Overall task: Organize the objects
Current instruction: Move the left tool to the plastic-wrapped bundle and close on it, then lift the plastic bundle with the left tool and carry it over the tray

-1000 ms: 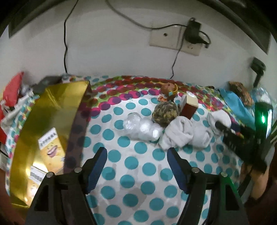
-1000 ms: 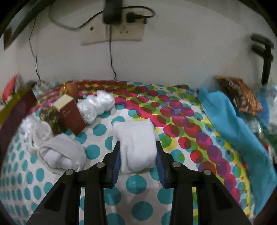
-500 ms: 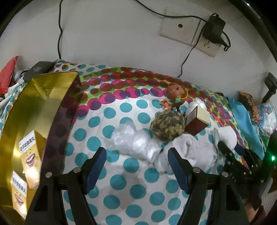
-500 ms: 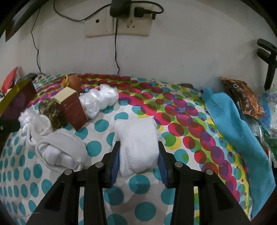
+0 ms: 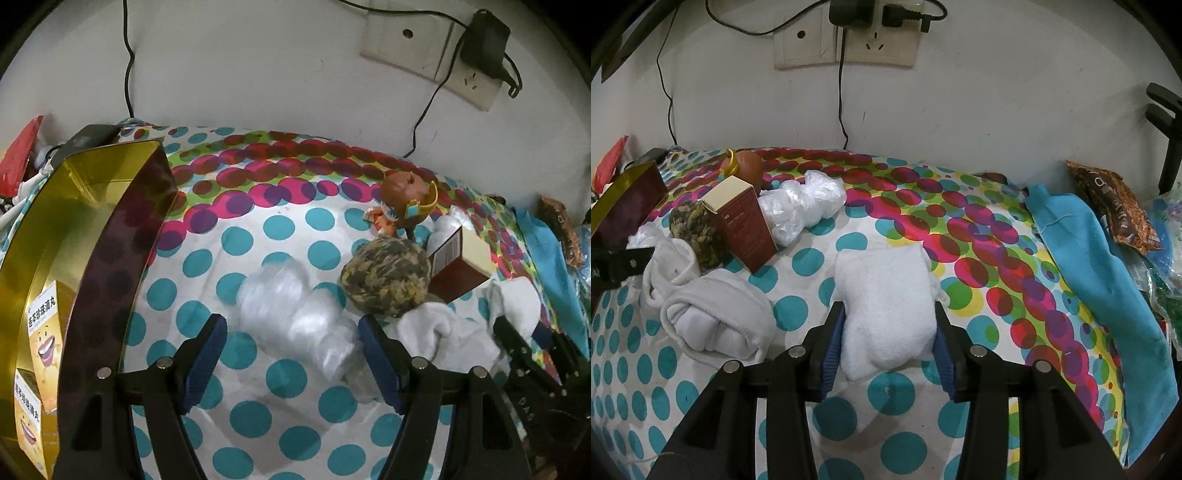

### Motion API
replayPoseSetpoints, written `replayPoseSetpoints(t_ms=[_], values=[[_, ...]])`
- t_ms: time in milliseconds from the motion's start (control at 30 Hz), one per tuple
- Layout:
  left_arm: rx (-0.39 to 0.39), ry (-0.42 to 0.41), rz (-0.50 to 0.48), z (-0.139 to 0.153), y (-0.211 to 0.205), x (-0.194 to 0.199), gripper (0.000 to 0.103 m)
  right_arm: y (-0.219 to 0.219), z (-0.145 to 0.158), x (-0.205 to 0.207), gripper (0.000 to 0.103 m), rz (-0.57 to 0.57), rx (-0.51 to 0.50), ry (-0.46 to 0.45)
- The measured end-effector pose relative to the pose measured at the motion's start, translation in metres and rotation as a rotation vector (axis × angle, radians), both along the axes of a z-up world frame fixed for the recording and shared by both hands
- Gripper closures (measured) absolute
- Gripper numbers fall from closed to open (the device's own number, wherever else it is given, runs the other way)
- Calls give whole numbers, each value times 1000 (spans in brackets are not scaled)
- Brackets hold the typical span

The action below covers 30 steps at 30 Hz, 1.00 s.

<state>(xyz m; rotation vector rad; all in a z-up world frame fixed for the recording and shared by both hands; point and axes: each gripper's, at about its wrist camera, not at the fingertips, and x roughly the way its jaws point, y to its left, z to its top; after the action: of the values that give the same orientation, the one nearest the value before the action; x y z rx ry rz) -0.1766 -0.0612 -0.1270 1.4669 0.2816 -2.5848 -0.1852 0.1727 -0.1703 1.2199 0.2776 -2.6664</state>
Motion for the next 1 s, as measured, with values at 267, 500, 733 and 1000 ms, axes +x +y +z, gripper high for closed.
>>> replayPoseSetpoints(t_ms=[267, 500, 733, 1000], values=[[-49, 80, -34, 0, 0, 1, 28, 0, 0, 0, 59, 1, -1, -1], [-84, 67, -54, -14, -1, 3, 63, 0, -2, -1, 58, 1, 1, -6], [-161, 131, -76, -15, 8, 11, 65, 1, -3, -3, 58, -1, 2, -5], [-135, 157, -55, -9, 1, 14, 66, 1, -3, -3, 58, -2, -4, -9]])
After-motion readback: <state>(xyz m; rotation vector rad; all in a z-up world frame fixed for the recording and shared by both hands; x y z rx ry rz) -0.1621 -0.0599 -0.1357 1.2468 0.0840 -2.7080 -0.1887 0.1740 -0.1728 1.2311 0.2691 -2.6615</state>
